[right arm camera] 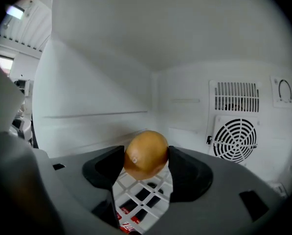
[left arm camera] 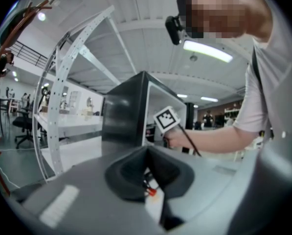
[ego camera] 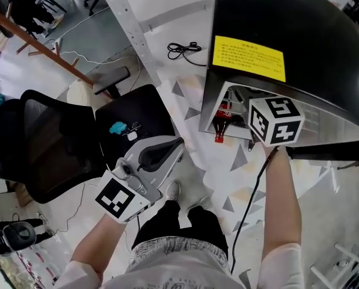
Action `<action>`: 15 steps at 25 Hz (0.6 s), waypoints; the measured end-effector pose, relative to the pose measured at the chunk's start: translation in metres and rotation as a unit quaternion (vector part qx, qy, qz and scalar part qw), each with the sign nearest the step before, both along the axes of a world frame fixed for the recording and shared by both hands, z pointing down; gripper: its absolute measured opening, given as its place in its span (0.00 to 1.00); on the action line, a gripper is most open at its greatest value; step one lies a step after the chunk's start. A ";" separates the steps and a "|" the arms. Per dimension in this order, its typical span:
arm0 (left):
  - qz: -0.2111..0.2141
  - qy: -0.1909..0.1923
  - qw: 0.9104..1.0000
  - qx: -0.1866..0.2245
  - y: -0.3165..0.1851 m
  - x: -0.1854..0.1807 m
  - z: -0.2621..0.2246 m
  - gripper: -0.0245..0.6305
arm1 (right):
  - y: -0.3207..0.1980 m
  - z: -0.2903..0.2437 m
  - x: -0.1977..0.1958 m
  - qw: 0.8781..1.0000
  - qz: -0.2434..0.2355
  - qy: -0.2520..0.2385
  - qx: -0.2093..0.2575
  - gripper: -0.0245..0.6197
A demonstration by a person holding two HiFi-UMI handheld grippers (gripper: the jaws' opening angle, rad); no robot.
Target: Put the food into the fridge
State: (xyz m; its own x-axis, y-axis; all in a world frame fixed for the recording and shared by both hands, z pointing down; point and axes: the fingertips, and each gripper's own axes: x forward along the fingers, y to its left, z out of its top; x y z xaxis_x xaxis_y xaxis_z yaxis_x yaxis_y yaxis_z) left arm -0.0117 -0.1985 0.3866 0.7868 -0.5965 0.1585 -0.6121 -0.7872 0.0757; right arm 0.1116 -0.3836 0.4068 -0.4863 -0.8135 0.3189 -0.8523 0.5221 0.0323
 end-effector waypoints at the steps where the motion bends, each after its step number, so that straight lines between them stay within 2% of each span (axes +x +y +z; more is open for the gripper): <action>1: -0.001 0.000 1.000 0.000 0.000 -0.001 0.001 0.05 | -0.003 0.002 0.000 1.000 0.000 0.011 -0.002 0.47; 8: -0.009 0.001 1.000 -0.004 0.003 0.000 0.007 0.05 | -0.014 0.017 -0.005 0.998 0.002 0.058 -0.015 0.47; 15: -0.013 0.002 1.000 -0.009 0.005 0.001 0.012 0.05 | -0.021 0.022 -0.008 0.997 0.000 0.071 -0.014 0.47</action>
State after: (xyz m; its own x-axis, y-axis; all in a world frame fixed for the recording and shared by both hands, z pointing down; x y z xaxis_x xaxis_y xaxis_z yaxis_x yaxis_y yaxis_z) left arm -0.0108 -0.1937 0.3986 0.7713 -0.6144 0.1661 -0.6324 -0.7693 0.0911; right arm 0.1035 -0.4042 0.4284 -0.4334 -0.8037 0.4078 -0.8405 0.5237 0.1388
